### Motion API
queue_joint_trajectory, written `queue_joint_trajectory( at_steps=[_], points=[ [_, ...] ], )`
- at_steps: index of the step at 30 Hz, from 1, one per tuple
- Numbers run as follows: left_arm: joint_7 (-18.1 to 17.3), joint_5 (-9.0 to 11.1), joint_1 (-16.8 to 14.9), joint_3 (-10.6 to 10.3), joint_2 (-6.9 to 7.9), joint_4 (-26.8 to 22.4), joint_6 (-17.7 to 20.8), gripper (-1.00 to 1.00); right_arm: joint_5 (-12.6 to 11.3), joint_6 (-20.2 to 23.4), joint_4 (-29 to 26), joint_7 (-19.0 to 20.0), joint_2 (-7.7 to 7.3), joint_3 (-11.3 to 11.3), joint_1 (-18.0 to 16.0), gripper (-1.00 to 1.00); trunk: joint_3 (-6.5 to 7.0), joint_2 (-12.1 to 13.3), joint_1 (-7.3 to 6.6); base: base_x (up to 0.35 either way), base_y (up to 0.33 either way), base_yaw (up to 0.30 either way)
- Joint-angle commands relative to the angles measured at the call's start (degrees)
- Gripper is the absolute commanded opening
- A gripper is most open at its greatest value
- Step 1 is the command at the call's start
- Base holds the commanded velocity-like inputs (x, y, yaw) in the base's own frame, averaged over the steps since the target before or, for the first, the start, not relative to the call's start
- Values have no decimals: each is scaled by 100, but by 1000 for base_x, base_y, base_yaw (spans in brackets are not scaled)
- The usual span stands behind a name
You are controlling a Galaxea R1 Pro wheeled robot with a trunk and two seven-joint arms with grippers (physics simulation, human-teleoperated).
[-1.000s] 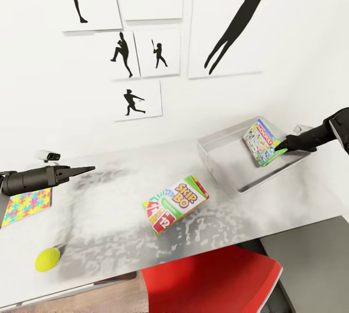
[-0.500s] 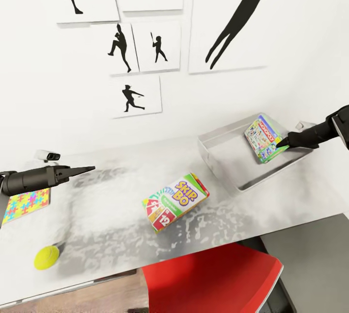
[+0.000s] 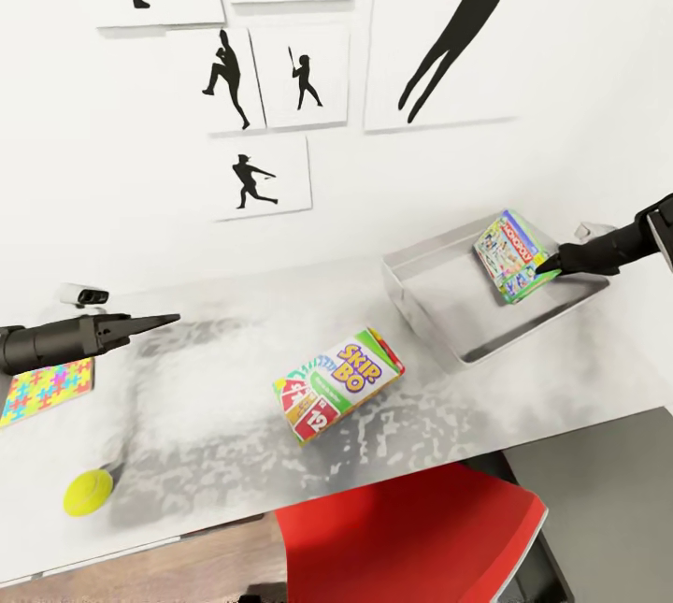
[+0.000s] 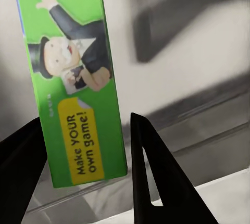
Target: Put all the toys in the child's room - the three board games (two on the bed and one on the table), the two jigsaw puzzles on the table, and the tennis ball on the table - inside the toy box on the table in the child's room.
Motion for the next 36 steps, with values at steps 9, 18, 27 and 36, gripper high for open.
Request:
queue_joint_trajectory(
  at_steps=[9, 18, 27, 36],
  points=[
    [-23, 35, -4, 0, 0, -5, 58, 100, 39, 19, -4, 40, -80, 17, -78, -100, -94, -10, 3, 0, 0, 0],
    [-23, 36, -4, 0, -2, -5, 58, 100, 39, 19, -9, 46, -168, 17, -158, -100, -166, -10, 3, 0, 0, 0],
    [-23, 37, -4, 0, 4, -10, 57, 100, 46, 19, -12, 44, -113, 16, -164, -100, -174, -10, 3, 0, 0, 0],
    [-23, 36, -4, 0, 5, -11, 57, 100, 33, 19, -12, 47, -97, 9, -164, -100, -174, -10, 3, 0, 0, 0]
  ],
)
